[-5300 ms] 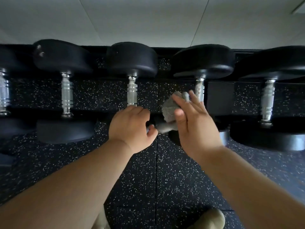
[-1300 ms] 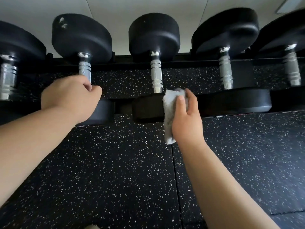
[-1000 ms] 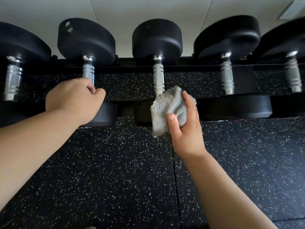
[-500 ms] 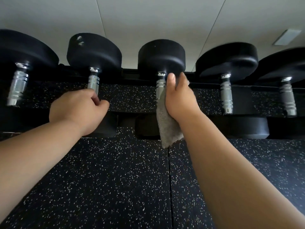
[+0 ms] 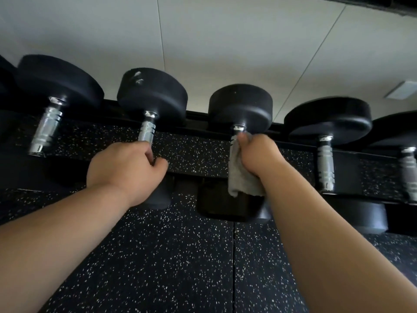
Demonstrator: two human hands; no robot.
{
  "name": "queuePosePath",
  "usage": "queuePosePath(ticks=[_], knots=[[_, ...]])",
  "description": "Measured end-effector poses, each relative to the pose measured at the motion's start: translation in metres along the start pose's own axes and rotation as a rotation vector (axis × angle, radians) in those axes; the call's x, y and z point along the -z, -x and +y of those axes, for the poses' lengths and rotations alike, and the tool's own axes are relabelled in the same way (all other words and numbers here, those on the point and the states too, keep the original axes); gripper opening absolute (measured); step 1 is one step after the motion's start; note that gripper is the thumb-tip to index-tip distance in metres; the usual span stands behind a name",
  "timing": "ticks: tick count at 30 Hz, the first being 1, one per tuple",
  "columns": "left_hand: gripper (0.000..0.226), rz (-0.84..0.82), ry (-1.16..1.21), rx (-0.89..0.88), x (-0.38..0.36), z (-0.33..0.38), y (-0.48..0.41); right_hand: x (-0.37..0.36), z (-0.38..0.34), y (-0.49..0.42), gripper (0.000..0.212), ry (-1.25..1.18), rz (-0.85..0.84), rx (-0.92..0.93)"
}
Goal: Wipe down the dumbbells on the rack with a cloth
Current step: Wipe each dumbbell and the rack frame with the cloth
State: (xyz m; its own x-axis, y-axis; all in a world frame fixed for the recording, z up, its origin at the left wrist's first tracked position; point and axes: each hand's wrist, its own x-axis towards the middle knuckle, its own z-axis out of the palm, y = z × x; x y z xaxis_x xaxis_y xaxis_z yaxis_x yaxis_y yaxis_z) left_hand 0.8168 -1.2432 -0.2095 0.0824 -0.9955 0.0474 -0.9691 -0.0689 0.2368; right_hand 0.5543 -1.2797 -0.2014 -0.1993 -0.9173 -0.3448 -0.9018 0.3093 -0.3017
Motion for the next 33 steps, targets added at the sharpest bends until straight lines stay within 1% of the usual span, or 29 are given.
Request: queuePosePath(ticks=[1,2,3,4,5,6,7,8,9,10,11,12,13,16,18,19,20,21,23,24,26,29,30,31,33], knots=[[0.029,0.005,0.003,-0.001,0.000,0.000,0.000,0.001,-0.005,-0.002,0.042,-0.040,0.036,0.010],[0.028,0.010,0.008,-0.001,-0.001,0.000,0.000,0.001,-0.008,-0.001,0.043,-0.101,0.023,0.029],[0.028,0.012,0.012,0.001,-0.001,0.000,0.000,0.003,-0.010,0.000,0.046,-0.213,-0.038,0.029],[0.028,0.011,0.016,0.002,-0.001,0.000,0.000,0.004,-0.006,0.003,0.053,-0.268,-0.132,0.032],[0.029,0.011,0.020,0.003,-0.001,-0.001,0.000,0.004,0.000,0.007,0.064,-0.301,-0.220,0.043],[0.030,0.012,0.023,0.002,-0.002,-0.002,0.000,0.004,0.008,0.010,0.078,-0.287,-0.309,0.034],[0.032,0.015,0.024,-0.001,-0.003,-0.003,-0.001,0.003,0.018,0.013,0.091,-0.213,-0.367,0.034],[0.034,0.015,0.024,-0.004,-0.004,-0.003,-0.001,0.002,0.026,0.016,0.095,-0.118,-0.409,0.036],[0.035,0.010,0.024,-0.003,-0.005,-0.004,-0.001,0.002,0.031,0.018,0.088,-0.055,-0.431,0.051],[0.037,0.005,0.025,0.001,-0.006,-0.005,-0.001,0.000,0.033,0.015,0.073,-0.040,-0.426,0.065],[0.038,0.002,0.025,0.006,-0.007,-0.006,-0.001,-0.001,0.032,0.012,0.058,-0.076,-0.388,0.081],[0.039,0.002,0.023,0.009,-0.006,-0.005,-0.001,-0.003,0.028,0.008,0.049,-0.124,-0.333,0.098],[0.040,0.003,0.021,0.011,-0.006,-0.005,-0.001,-0.005,0.022,0.002,0.047,-0.151,-0.271,0.109],[0.035,-0.003,0.013,0.009,-0.003,-0.003,-0.001,-0.014,0.003,-0.020,0.057,-0.170,-0.011,0.104],[0.031,-0.008,0.011,0.008,-0.002,-0.001,0.000,-0.018,-0.003,-0.027,0.063,-0.276,0.122,0.021],[0.030,-0.007,0.011,0.008,-0.002,0.000,0.000,-0.019,-0.003,-0.026,0.067,-0.336,0.144,-0.020],[0.029,-0.005,0.011,0.009,-0.001,0.000,0.000,-0.018,-0.002,-0.023,0.073,-0.360,0.121,-0.032],[0.029,-0.003,0.010,0.011,-0.001,0.000,0.001,-0.017,0.000,-0.016,0.081,-0.335,0.059,-0.029],[0.029,-0.005,0.010,0.018,0.000,0.001,0.000,-0.018,0.009,-0.004,0.096,-0.156,-0.136,-0.009],[0.029,-0.006,0.007,0.024,0.000,0.000,0.000,-0.017,0.013,0.002,0.100,-0.050,-0.214,0.002],[0.029,-0.005,-0.003,0.026,-0.002,-0.001,0.000,-0.011,0.015,0.008,0.093,0.036,-0.287,0.005],[0.030,-0.006,0.007,0.020,-0.002,-0.001,0.000,0.002,0.003,0.003,0.067,0.068,-0.243,0.064],[0.030,-0.010,0.009,0.019,-0.001,-0.001,0.000,0.005,-0.003,-0.004,0.064,0.073,-0.209,0.060],[0.029,-0.013,0.008,0.018,0.000,0.000,0.000,0.007,-0.009,-0.009,0.067,0.055,-0.156,0.043],[0.027,-0.012,0.013,0.018,0.001,0.002,0.001,0.006,-0.011,-0.021,0.083,-0.028,-0.024,-0.022]])
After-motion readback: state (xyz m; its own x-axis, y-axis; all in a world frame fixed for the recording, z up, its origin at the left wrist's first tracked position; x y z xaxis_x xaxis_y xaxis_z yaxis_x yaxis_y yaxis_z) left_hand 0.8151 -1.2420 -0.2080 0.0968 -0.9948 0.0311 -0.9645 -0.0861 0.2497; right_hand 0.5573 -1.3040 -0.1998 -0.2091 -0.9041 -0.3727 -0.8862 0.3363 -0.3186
